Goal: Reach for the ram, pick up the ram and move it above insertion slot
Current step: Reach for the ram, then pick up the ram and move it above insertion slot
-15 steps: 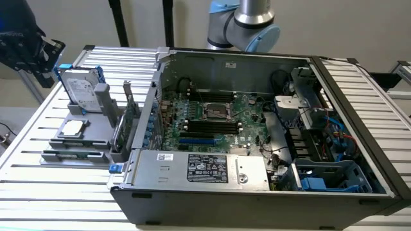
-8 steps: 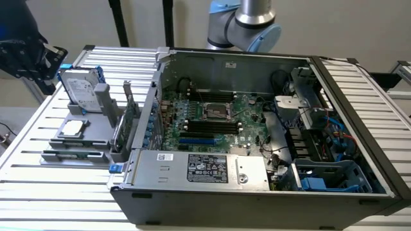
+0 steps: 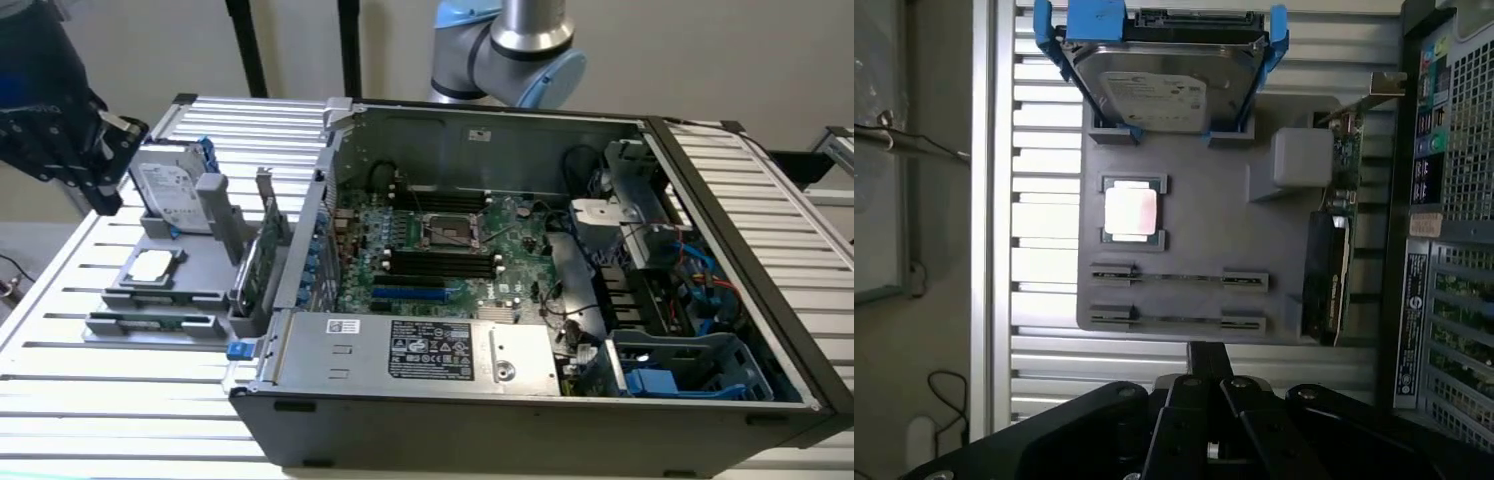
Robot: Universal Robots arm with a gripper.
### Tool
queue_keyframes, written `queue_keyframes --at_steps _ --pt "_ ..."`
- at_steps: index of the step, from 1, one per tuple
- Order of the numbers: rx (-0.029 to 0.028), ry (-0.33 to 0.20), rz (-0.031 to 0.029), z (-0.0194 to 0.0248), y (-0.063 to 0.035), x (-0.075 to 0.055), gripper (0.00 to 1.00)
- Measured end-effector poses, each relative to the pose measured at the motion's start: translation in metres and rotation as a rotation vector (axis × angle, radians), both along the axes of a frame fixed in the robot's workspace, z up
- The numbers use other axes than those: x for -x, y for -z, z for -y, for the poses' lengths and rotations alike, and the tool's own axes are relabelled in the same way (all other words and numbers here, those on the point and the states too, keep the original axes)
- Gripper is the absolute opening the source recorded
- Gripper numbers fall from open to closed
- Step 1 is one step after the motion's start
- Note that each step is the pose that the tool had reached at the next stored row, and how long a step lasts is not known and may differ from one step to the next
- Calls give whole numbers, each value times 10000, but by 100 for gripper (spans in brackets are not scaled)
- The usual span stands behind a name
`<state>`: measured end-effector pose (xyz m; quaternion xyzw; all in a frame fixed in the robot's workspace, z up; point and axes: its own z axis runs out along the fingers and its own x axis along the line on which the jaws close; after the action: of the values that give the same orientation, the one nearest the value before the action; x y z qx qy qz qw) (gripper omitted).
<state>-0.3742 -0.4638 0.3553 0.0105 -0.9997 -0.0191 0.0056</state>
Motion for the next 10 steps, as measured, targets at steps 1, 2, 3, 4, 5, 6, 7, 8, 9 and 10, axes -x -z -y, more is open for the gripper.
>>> queue_keyframes --at_steps 1,2,3,4,5,6,7,8,9,10 --pt "1 0 -2 17 13 -3 11" --pt "0 1 -1 27 21 -4 11" --pt "-1 0 1 30 27 -3 11" --pt "0 -8 -1 31 28 -3 11" --pt "1 -62 -3 33 29 -4 11" --pt "2 -207 -6 34 30 -4 11" --pt "2 -381 -7 34 31 -4 11" --pt "2 -567 -8 34 32 -3 11" --pt "1 -745 -8 34 33 -3 11" --pt "0 -942 -8 34 34 -4 11"
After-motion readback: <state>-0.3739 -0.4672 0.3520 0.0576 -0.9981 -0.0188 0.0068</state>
